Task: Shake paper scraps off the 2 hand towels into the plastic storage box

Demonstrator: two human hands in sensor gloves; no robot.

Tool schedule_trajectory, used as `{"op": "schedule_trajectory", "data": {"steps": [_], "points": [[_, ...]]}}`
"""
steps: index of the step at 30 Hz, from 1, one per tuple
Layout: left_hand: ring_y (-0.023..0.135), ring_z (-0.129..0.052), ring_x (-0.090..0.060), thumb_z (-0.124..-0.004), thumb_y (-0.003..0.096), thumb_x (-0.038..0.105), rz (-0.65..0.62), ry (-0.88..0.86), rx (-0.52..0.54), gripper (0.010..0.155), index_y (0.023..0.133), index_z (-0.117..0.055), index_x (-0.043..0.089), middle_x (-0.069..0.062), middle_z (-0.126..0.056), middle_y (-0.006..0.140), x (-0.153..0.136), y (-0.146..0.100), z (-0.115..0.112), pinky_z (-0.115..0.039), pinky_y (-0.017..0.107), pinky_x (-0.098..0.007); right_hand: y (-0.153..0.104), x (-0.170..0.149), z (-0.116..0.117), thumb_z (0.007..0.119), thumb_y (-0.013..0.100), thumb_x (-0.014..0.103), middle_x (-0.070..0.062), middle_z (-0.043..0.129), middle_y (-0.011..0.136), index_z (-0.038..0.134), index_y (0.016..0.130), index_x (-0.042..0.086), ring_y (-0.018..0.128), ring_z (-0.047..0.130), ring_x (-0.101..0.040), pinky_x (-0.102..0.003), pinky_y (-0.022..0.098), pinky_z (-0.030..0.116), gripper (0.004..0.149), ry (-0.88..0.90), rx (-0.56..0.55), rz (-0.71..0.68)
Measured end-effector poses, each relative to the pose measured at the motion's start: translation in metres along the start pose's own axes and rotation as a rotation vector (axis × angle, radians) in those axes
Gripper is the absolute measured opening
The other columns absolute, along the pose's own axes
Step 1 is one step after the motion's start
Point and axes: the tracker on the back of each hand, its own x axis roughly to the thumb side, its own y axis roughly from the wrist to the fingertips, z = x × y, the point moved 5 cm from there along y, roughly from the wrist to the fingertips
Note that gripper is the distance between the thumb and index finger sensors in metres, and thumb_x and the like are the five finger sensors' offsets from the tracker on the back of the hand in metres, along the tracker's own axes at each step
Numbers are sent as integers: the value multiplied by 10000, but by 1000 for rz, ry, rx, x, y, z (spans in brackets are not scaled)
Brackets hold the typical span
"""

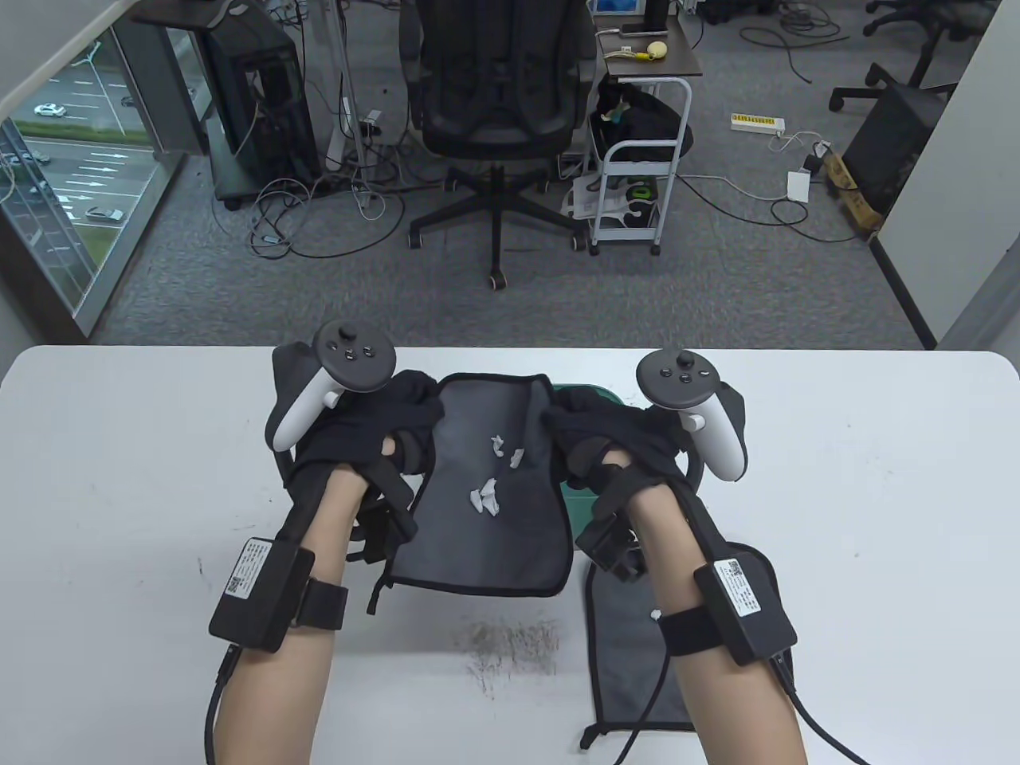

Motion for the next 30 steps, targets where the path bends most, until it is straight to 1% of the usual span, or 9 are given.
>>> {"op": "schedule_trajectory", "data": {"steps": [5,9,12,18,22,26,30], "points": [[450,-1070,-26,-725,562,437,19,-20,4,439,983,-713,316,60,-1031,734,7,24,-2,-904,486,-352,8,-5,-20,785,522,361,-50,1007,671,800,889,212,372,1051,-167,-419,374,862,396,78,-50,15],[458,-1070,-29,-724,563,436,19,-43,4,441,986,-709,315,58,-1027,743,14,38,-6,-903,489,-355,13,-7,-31,784,523,361,-53,1005,674,799,890,213,374,1051,-167,-419,374,862,396,123,-82,17],[462,-1071,-27,-722,561,438,11,-59,46,440,985,-708,318,61,-1027,745,20,45,-4,-903,491,-354,17,-8,-41,782,524,360,-51,1004,675,797,891,213,374,1050,-166,-419,374,861,396,179,-113,10],[483,-1077,-33,-723,557,446,-18,-113,139,441,981,-710,323,69,-1028,754,26,52,-3,-904,501,-359,17,-9,-63,775,526,366,-44,994,699,789,895,236,406,1047,-174,-425,397,855,391,210,-237,-7],[487,-1077,-30,-722,554,449,-17,-174,212,442,979,-709,326,75,-1026,758,23,55,-1,-905,502,-358,20,-12,-68,771,526,367,-40,987,714,781,898,243,428,1045,-180,-430,411,850,392,239,-289,-11],[513,-1076,-37,-717,554,452,-19,-217,280,438,976,-706,337,79,-1020,774,18,57,-1,-900,517,-365,24,-12,-68,765,528,369,-37,974,743,773,902,263,464,1041,-193,-441,436,841,389,249,-320,-41],[559,-1067,-54,-708,552,457,-27,-212,336,434,974,-695,354,89,-1007,794,11,61,-6,-885,545,-383,30,-13,-63,762,529,377,-40,963,767,770,903,282,494,1036,-206,-451,456,832,386,175,-345,-64]]}}
